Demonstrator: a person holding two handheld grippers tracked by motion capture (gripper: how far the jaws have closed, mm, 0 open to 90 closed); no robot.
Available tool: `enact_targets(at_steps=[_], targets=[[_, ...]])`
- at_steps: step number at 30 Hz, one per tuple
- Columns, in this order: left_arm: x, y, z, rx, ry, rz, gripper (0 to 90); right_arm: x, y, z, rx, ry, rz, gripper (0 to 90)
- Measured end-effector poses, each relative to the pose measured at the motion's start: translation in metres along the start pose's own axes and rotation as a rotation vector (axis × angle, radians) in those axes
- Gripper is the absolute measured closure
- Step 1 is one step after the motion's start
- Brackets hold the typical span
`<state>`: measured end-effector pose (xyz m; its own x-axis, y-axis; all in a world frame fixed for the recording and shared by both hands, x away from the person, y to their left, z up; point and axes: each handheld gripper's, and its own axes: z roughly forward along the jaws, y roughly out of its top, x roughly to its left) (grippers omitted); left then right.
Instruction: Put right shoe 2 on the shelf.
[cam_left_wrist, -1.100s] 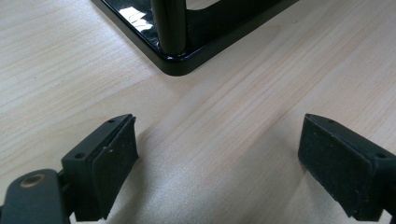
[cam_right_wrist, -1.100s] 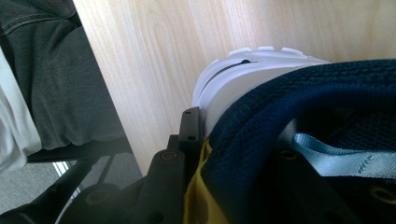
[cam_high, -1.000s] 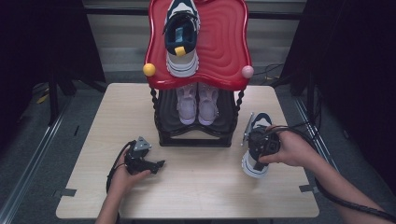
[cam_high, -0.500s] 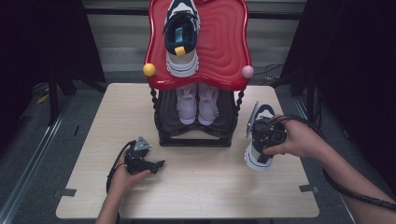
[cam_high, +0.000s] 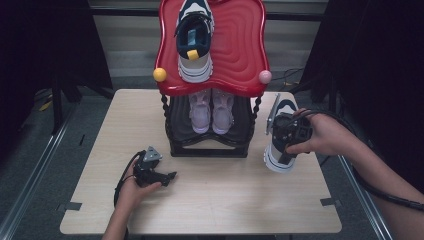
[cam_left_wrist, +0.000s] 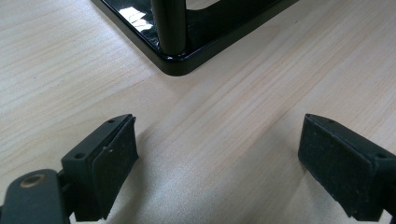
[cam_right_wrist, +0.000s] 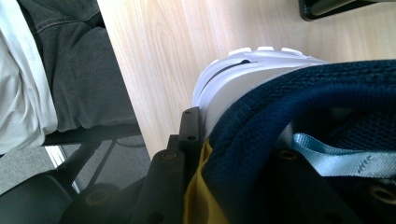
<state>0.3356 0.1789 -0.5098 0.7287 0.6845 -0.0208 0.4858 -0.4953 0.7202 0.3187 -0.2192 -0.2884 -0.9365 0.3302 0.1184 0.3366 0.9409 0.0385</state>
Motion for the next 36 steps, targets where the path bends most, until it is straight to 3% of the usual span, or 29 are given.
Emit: enact_targets(at_steps=[10,17,36], targets=[[0.0,0.0,0.0,0.002,-0.005,0.003,10.7,-0.002,0.003,-0.031,-0.019,-0.006,-0.01,74.4],[0.0,0.0,0.0,0.002,-0.002,0.005,10.6,-0.003,0.004,-0.044,-0.024,-0.01,-0.015,74.4],[0.001,0.0,-0.001,0.012,-0.006,0.013,10.6,0.0,0.01,-0.094,-0.01,-0.041,-0.026,74.3]])
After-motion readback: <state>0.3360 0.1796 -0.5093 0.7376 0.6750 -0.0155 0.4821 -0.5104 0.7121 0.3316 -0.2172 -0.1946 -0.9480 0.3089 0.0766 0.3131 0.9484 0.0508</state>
